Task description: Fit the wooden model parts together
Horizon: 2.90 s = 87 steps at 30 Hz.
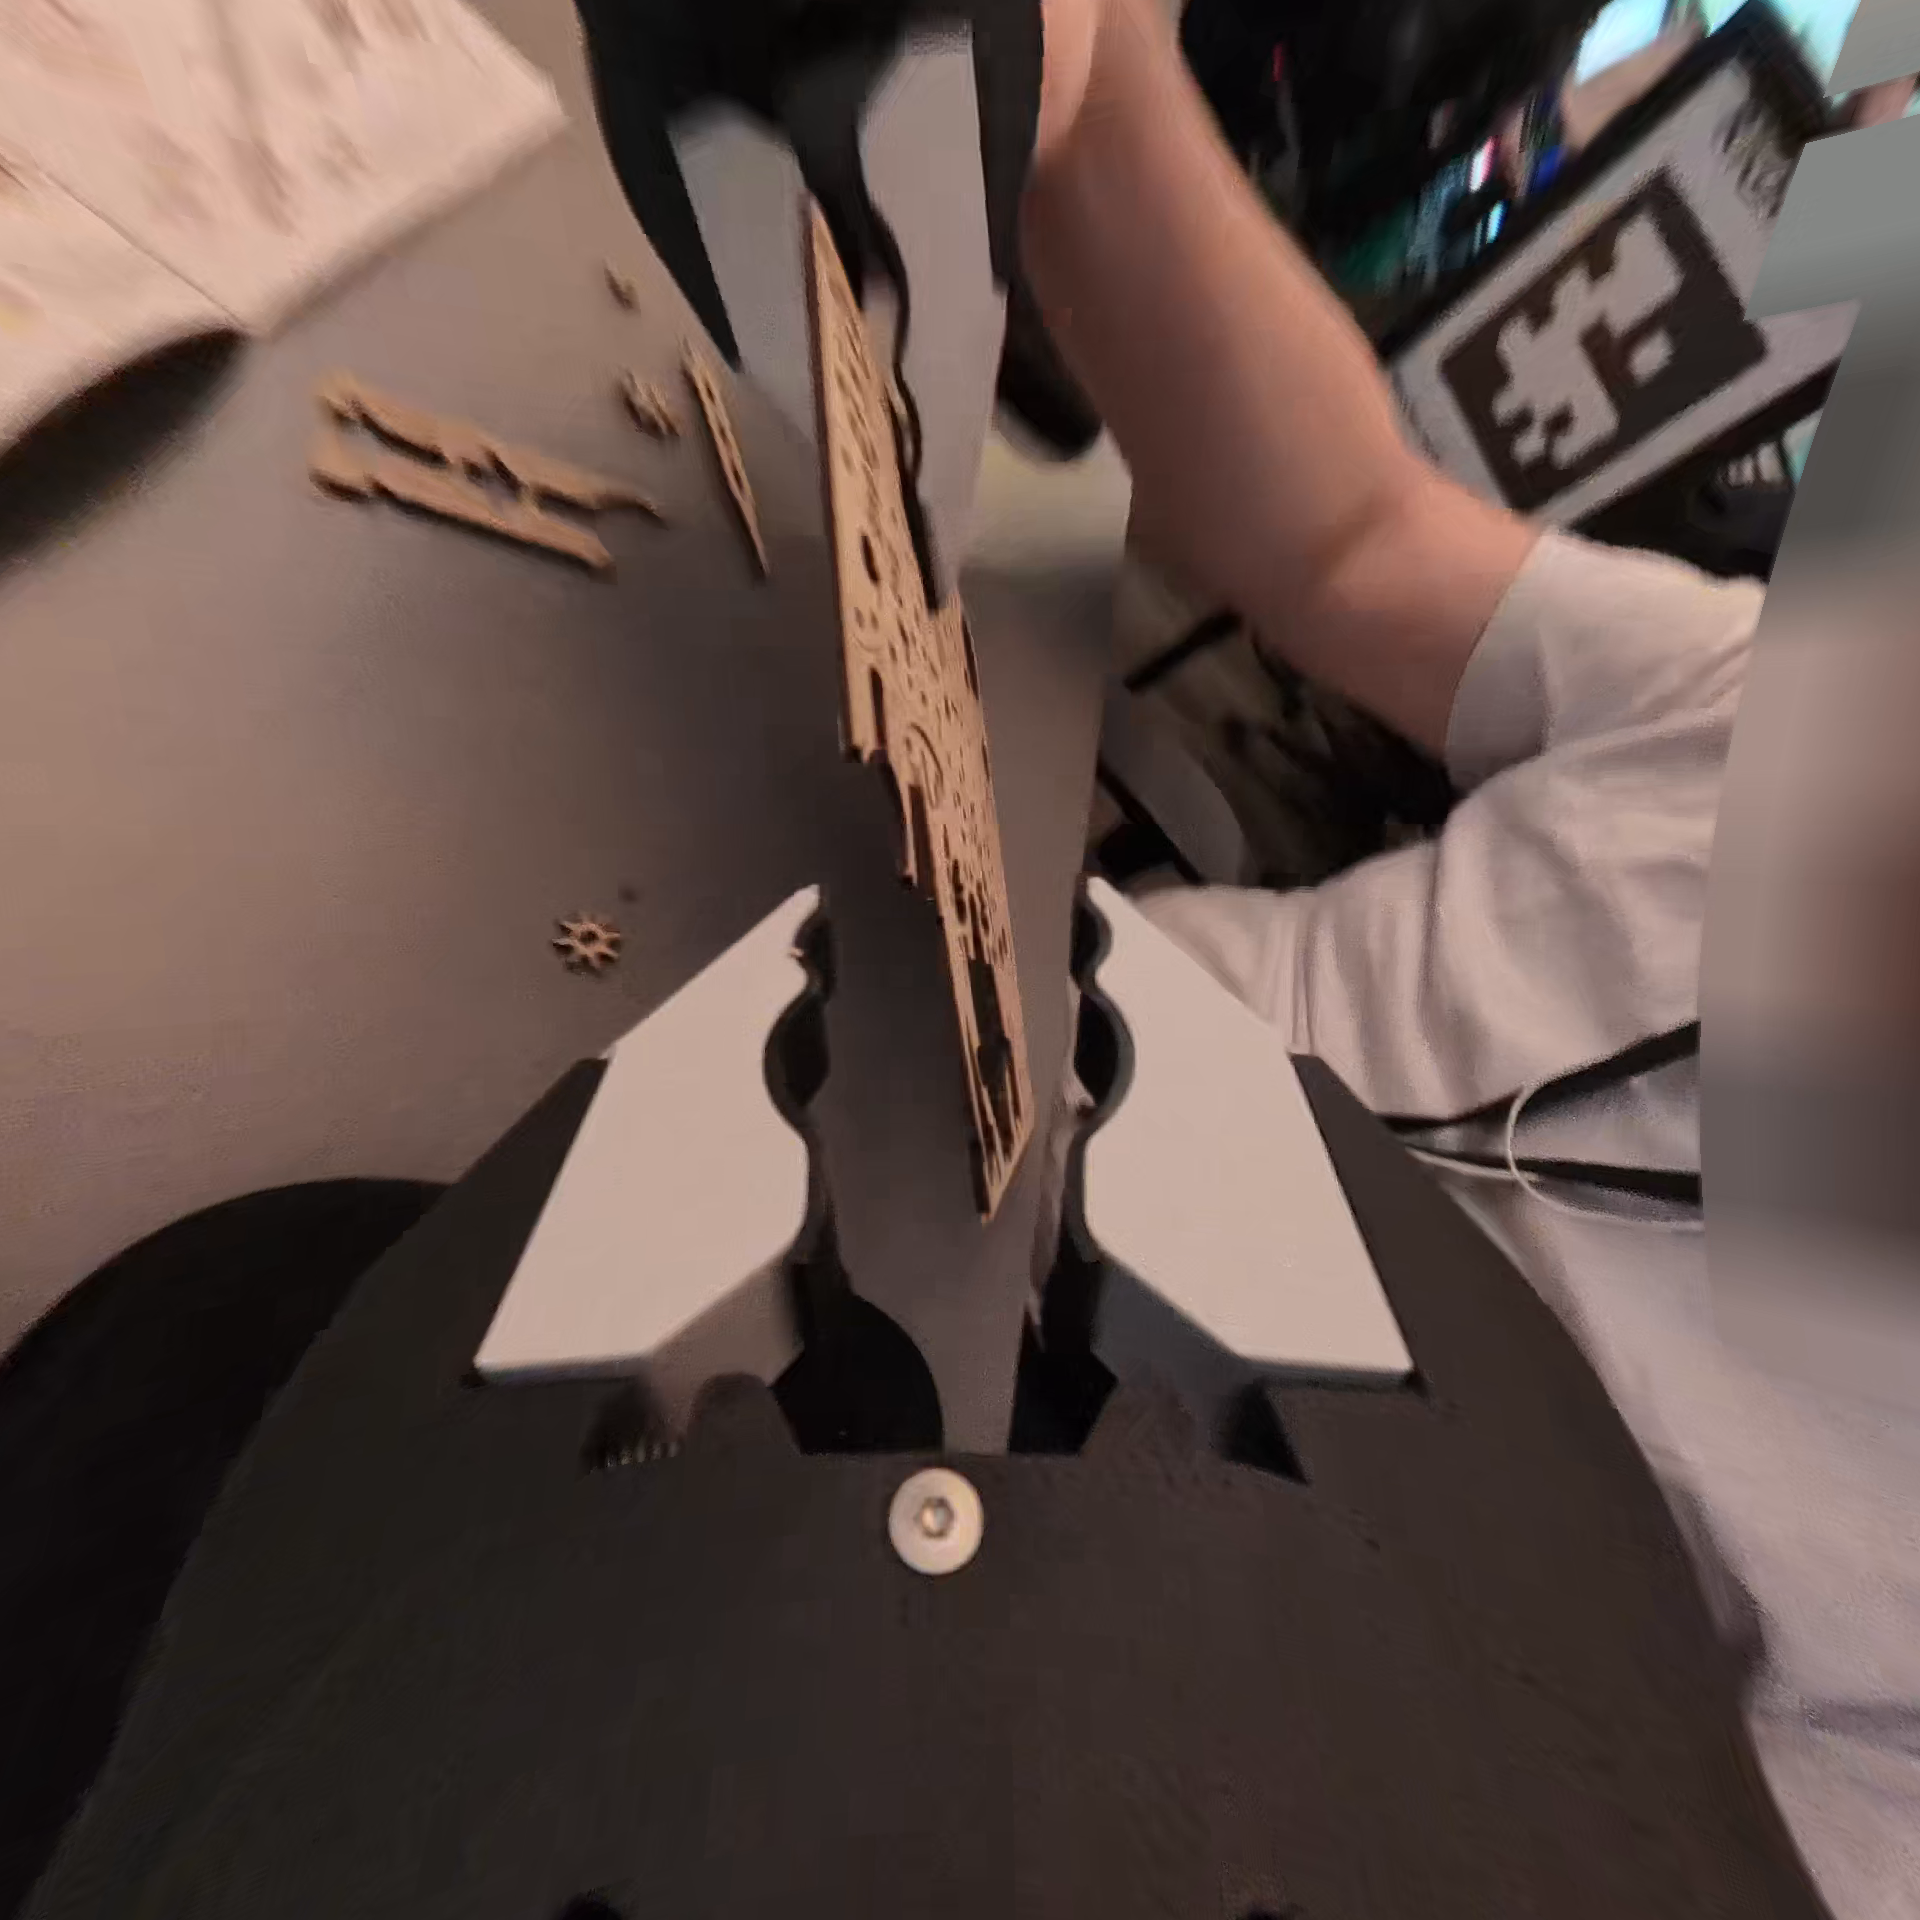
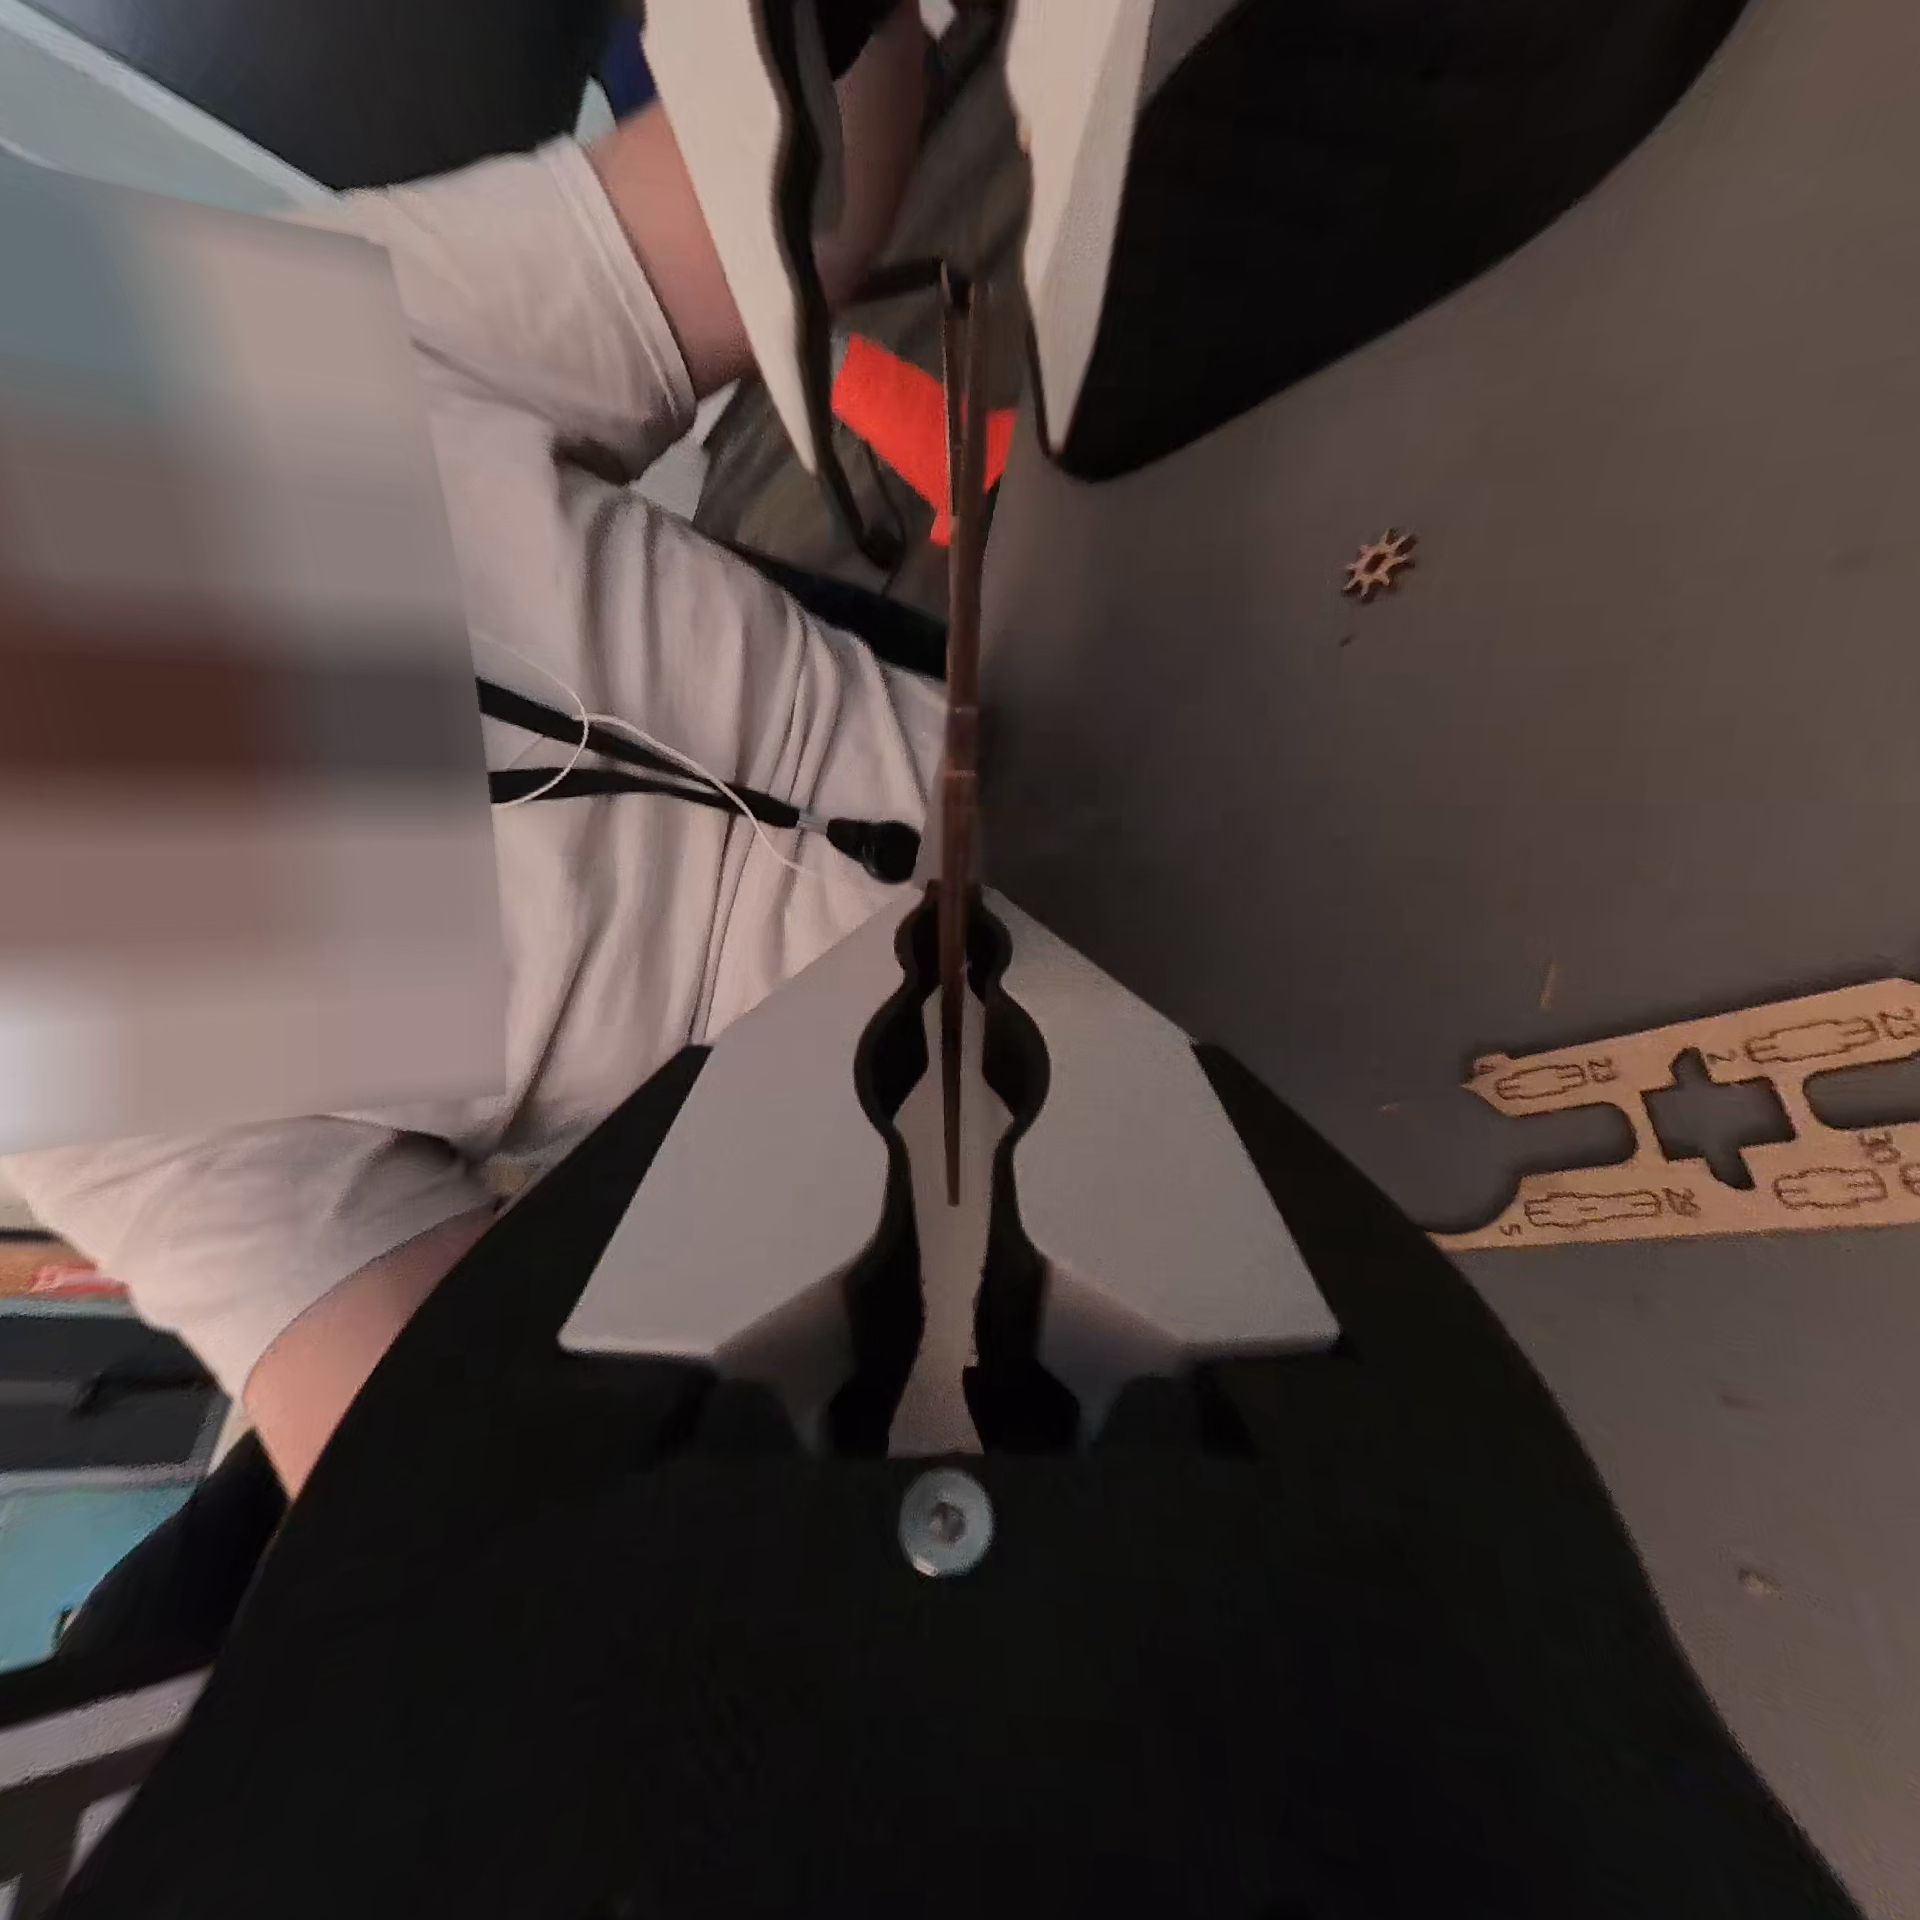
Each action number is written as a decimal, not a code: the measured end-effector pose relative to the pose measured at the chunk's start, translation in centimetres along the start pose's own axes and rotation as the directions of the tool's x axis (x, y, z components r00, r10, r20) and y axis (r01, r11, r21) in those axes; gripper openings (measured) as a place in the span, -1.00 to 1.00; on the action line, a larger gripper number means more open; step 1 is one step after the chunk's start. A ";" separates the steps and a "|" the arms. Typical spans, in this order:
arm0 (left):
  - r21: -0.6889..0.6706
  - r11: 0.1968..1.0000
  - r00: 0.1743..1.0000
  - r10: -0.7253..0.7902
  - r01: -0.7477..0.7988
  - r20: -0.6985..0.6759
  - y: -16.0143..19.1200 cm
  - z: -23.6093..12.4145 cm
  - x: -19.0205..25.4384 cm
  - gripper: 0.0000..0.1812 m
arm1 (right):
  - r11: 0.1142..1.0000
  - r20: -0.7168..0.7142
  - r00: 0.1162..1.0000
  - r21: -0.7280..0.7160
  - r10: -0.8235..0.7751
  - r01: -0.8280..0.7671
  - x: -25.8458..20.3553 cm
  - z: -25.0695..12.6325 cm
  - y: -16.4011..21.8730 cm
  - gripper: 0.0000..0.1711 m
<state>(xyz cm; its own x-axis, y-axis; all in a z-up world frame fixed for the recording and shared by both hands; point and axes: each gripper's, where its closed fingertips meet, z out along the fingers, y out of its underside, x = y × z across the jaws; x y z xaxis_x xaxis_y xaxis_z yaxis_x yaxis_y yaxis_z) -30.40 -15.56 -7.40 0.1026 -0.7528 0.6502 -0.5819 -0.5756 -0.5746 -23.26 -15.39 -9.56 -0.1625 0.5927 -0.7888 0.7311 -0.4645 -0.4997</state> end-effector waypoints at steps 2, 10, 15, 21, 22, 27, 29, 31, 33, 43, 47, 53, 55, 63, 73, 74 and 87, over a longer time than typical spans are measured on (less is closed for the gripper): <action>-0.119 0.993 0.999 -0.022 0.018 -0.040 1.0 1.7 0.1 -0.66 | 0.999 0.015 1.000 -0.052 0.016 -0.015 0.1 0.0 0.1 -0.99; -0.200 0.974 0.984 -0.131 0.104 -0.125 2.5 4.0 -0.8 -0.96 | 0.991 0.047 0.997 -0.119 0.062 -0.056 1.4 -0.1 -0.1 -0.98; -0.173 0.974 0.957 -0.184 0.146 -0.226 2.5 4.1 -0.3 -0.96 | 0.987 0.087 0.995 -0.155 0.052 -0.038 1.3 0.2 0.3 -0.98; -0.143 0.978 0.956 -0.184 0.154 -0.227 2.9 4.8 -0.3 -0.98 | 0.991 0.046 0.996 -0.111 0.082 -0.077 2.1 -0.1 -0.3 -0.87; -0.120 0.980 0.957 -0.180 0.156 -0.227 2.8 4.7 -0.4 -0.99 | 0.995 0.035 0.996 -0.051 0.084 -0.082 2.1 -0.4 -0.7 -0.80; -0.033 0.988 0.966 -0.151 0.148 -0.211 3.2 4.3 -0.3 -0.99 | 0.979 -0.235 0.968 0.200 0.086 -0.038 4.3 -3.0 0.2 -0.15; 0.018 0.989 0.970 -0.137 0.144 -0.202 2.9 3.9 -0.1 -0.99 | 0.915 -0.311 0.941 0.403 0.137 0.000 4.3 -4.9 -0.4 -0.10; 0.078 0.987 0.976 -0.122 0.137 -0.178 2.5 3.4 -0.3 -1.00 | 0.783 -0.362 0.906 0.620 0.218 0.059 3.9 -7.2 -0.7 -0.08; 0.141 0.981 0.981 -0.109 0.133 -0.163 2.1 2.8 -0.4 -0.99 | 0.633 -0.347 0.903 0.765 0.252 0.118 2.6 -8.2 -0.3 -0.06; 0.337 0.936 0.994 -0.074 0.098 -0.084 0.3 2.7 -0.8 -0.99 | 0.627 -0.126 0.971 0.778 0.202 -0.030 -0.1 0.8 0.1 -0.98; 0.349 0.931 0.993 -0.078 0.106 -0.093 0.4 2.6 -0.6 -0.97 | 0.657 -0.109 0.979 0.753 0.175 -0.034 -0.5 1.2 0.3 -0.99; 0.344 0.925 0.975 -0.096 0.161 -0.200 0.3 2.4 0.1 -0.94 | 0.703 -0.133 0.979 0.711 0.152 -0.012 -0.9 1.2 0.4 -0.99; 0.341 0.924 0.973 -0.105 0.171 -0.206 0.4 2.4 0.0 -0.97 | 0.708 -0.135 0.979 0.706 0.150 -0.011 -0.8 1.1 0.4 -0.99; 0.363 0.922 0.990 -0.112 0.135 -0.086 0.4 2.6 -1.1 -0.99 | 0.569 -0.151 0.959 0.822 0.240 -0.012 0.7 -1.1 -0.7 -0.42; 0.466 0.875 0.988 -0.151 0.130 0.008 -0.4 2.5 -1.6 -0.98 | 0.534 -0.295 0.857 0.845 0.422 0.028 3.6 1.4 -1.8 0.01; 0.475 0.870 0.988 -0.152 0.129 0.011 -0.5 2.4 -1.6 -0.99 | 0.524 -0.284 0.856 0.852 0.431 0.019 3.7 1.3 -1.9 -0.04; 0.509 0.853 0.990 -0.142 0.119 0.006 -0.8 2.3 -1.4 -0.98 | 0.496 -0.361 0.828 0.861 0.430 0.118 3.6 0.5 -2.1 -0.15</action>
<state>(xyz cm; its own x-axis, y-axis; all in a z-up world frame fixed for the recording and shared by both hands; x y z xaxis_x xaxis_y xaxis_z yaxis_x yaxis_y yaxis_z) -28.17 -14.81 -8.98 0.1888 -0.6655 0.7221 -0.0736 -0.7428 -0.6654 -25.69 -12.56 -11.54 0.4190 0.5281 -0.7386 -0.2270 -0.7267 -0.6484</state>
